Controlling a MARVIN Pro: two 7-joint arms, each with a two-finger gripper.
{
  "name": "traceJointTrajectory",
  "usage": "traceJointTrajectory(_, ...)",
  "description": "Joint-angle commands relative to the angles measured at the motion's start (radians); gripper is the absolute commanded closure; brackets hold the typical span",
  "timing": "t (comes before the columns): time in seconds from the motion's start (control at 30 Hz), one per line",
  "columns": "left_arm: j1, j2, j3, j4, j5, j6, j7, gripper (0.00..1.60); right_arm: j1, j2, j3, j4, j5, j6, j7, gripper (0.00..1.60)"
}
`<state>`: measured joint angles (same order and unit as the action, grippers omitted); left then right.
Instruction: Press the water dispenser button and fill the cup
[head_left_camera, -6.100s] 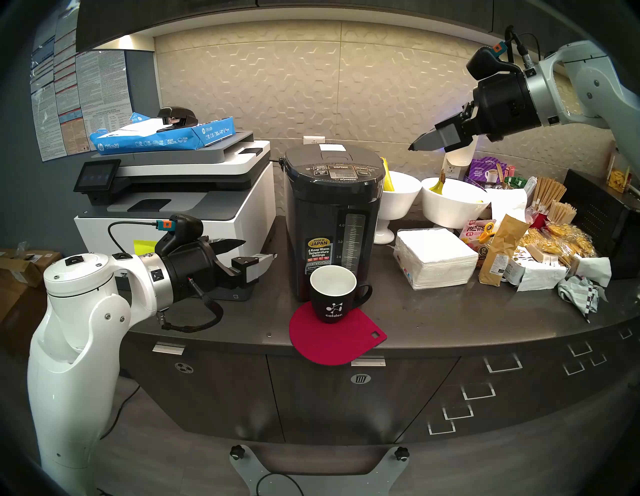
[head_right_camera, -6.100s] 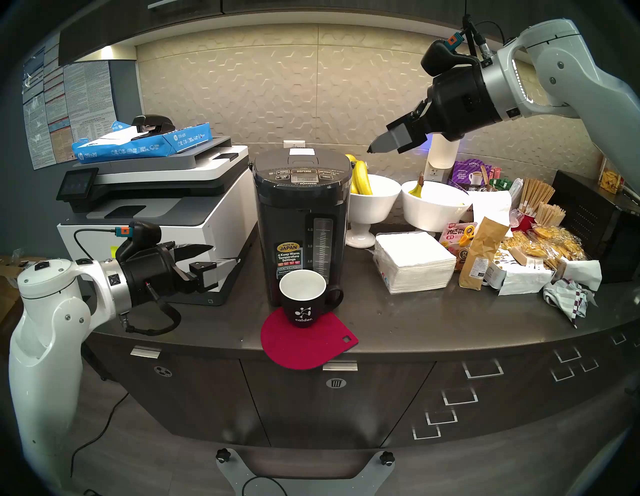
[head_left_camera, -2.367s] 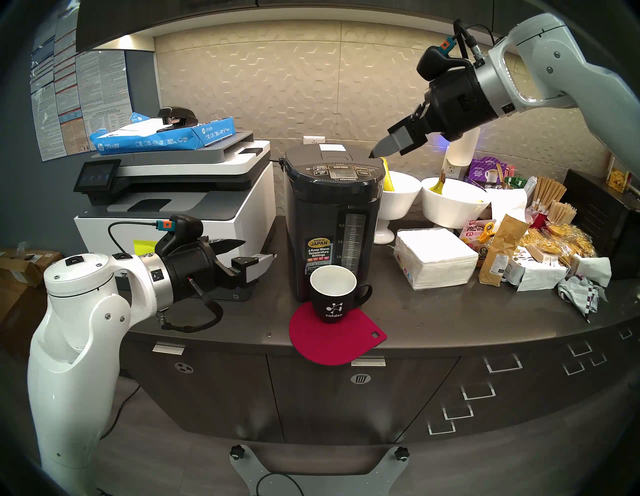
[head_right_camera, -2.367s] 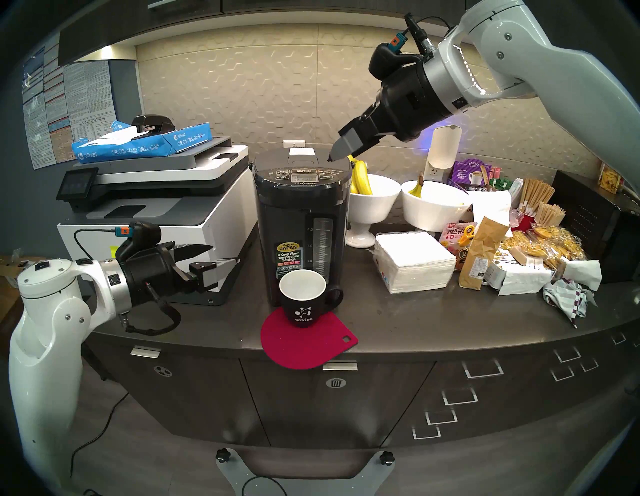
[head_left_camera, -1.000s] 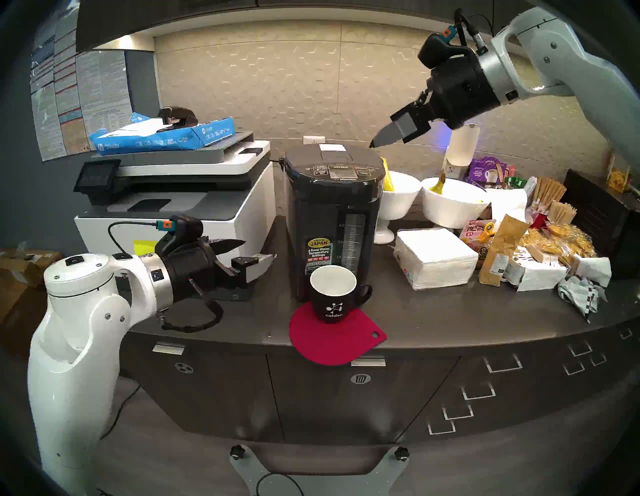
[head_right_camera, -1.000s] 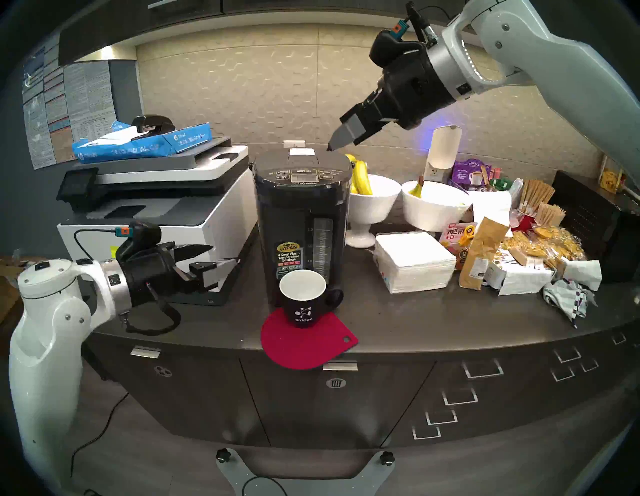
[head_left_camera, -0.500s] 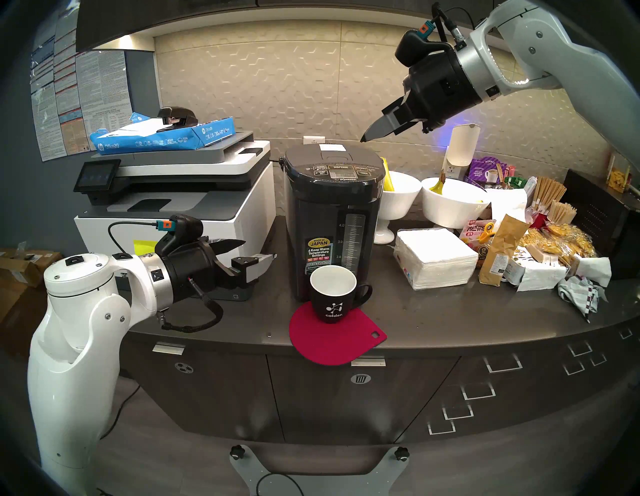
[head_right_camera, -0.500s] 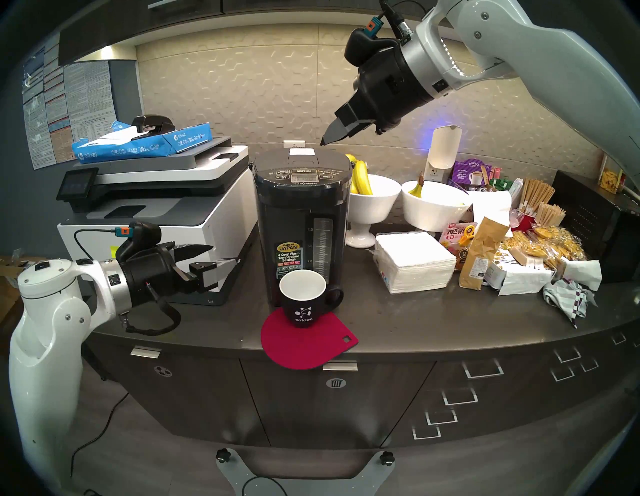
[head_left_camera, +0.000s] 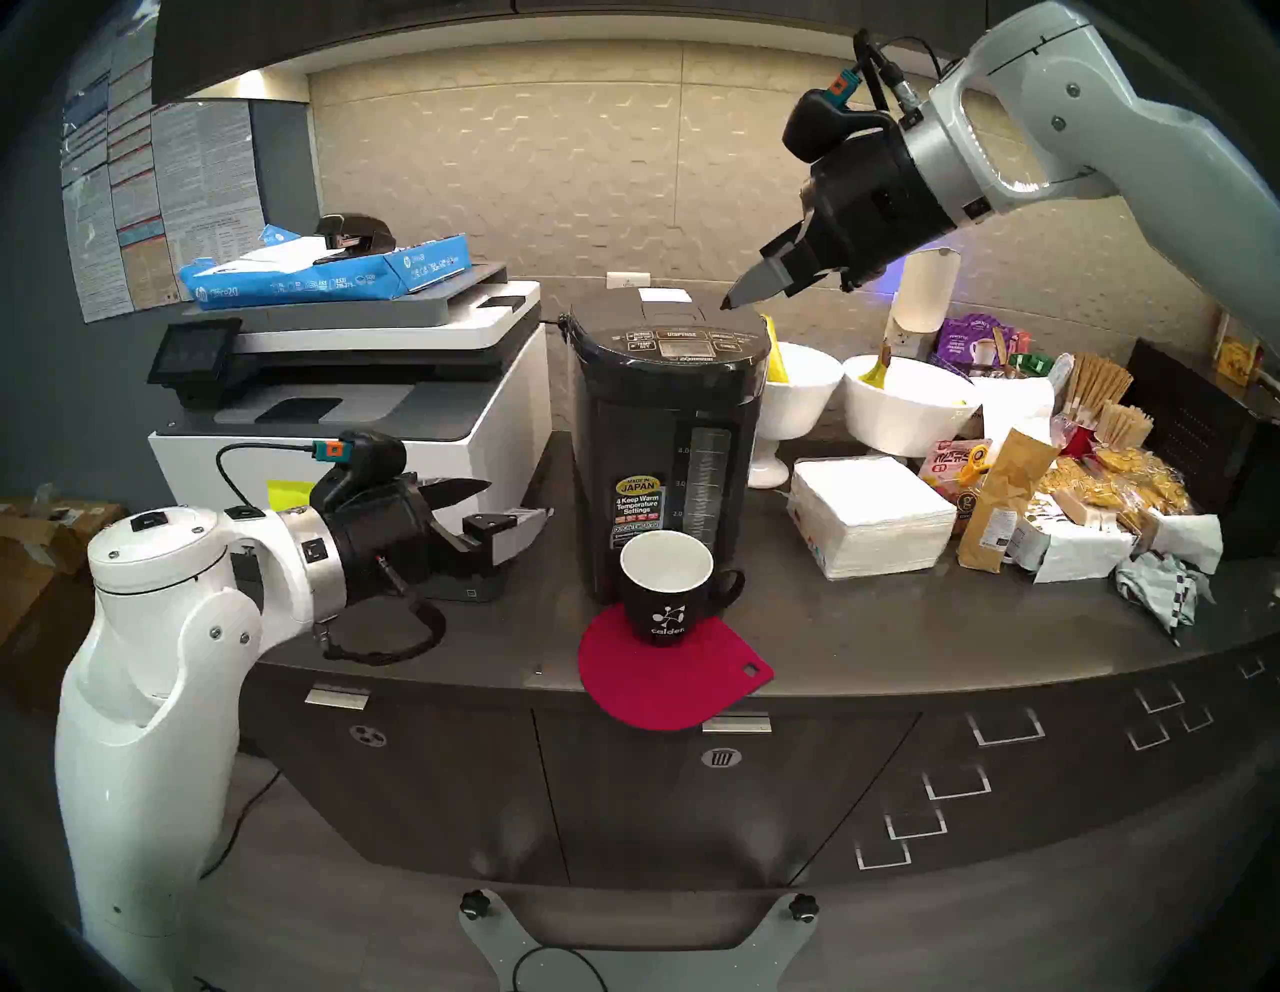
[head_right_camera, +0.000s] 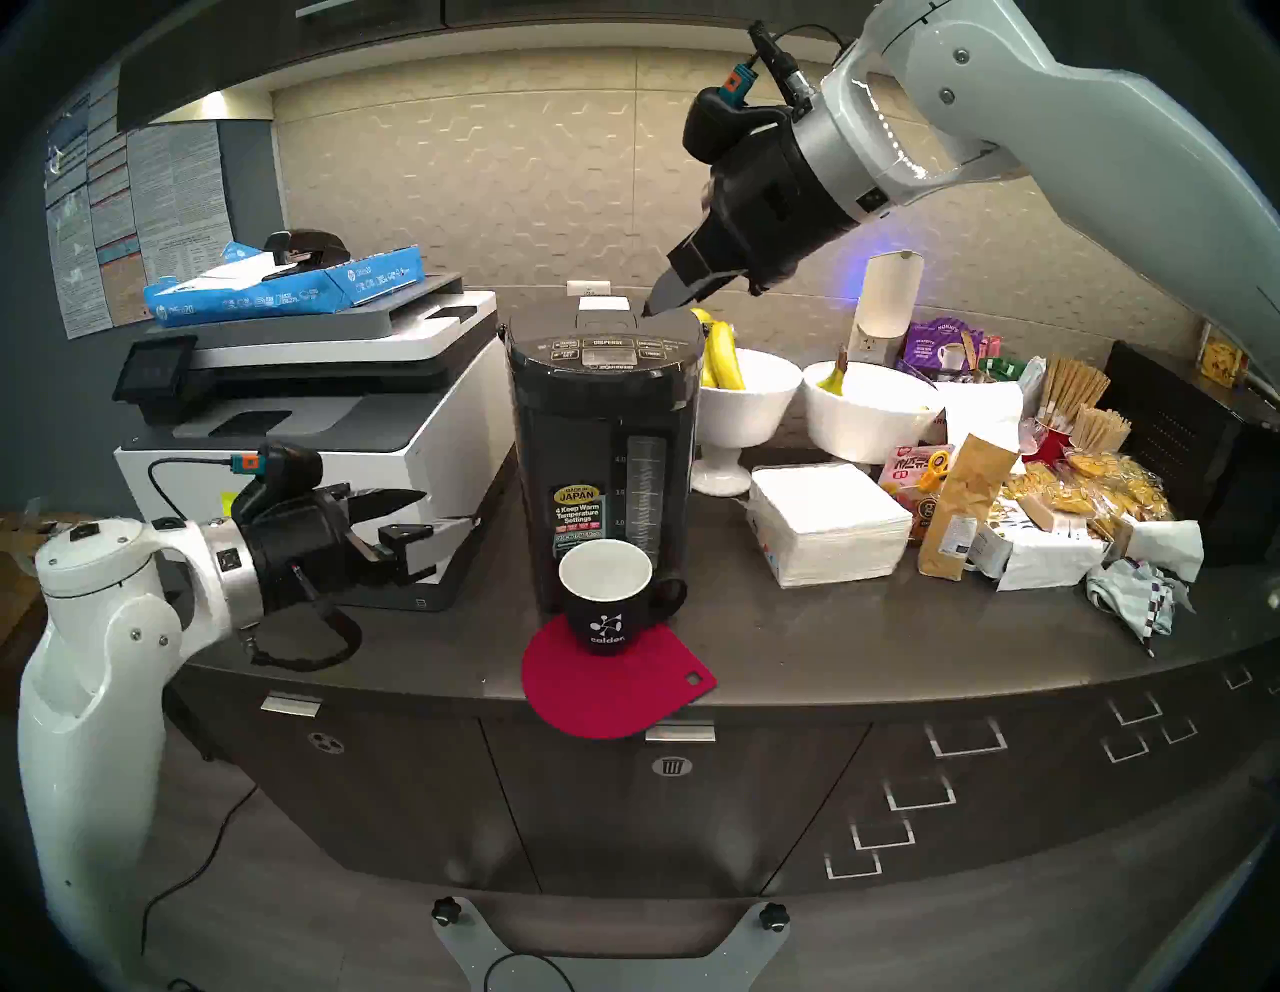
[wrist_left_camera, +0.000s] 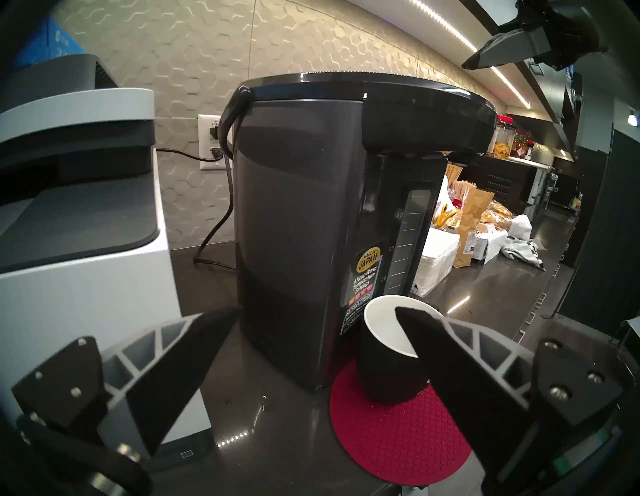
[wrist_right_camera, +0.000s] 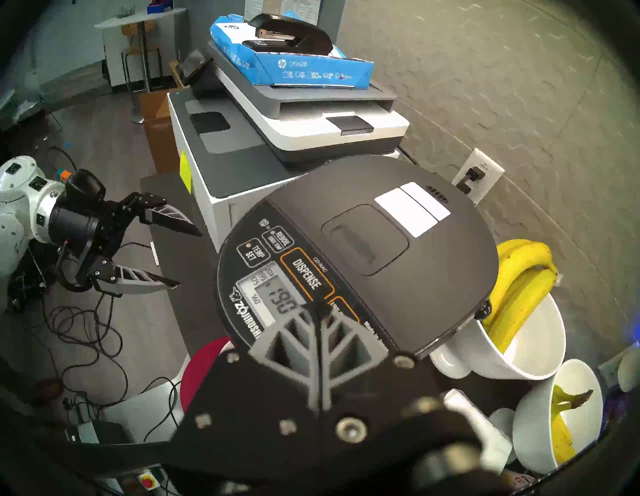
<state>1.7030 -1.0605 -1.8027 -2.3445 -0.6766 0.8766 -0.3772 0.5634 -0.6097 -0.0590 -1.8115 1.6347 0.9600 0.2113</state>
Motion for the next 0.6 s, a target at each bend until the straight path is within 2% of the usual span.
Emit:
traceJointTrajectory(0.0, 0.0, 0.0, 0.0, -0.011, 0.0, 0.0, 0.0, 0.0, 0.007, 0.011, -0.006, 0.006, -0.014, 0.0, 0.016, 1.6)
traceJointTrajectory(0.57, 0.0, 0.0, 0.0, -0.011, 0.0, 0.0, 0.0, 0.0, -0.015, 0.0, -0.016, 0.007, -0.008, -0.007, -0.001, 1.6)
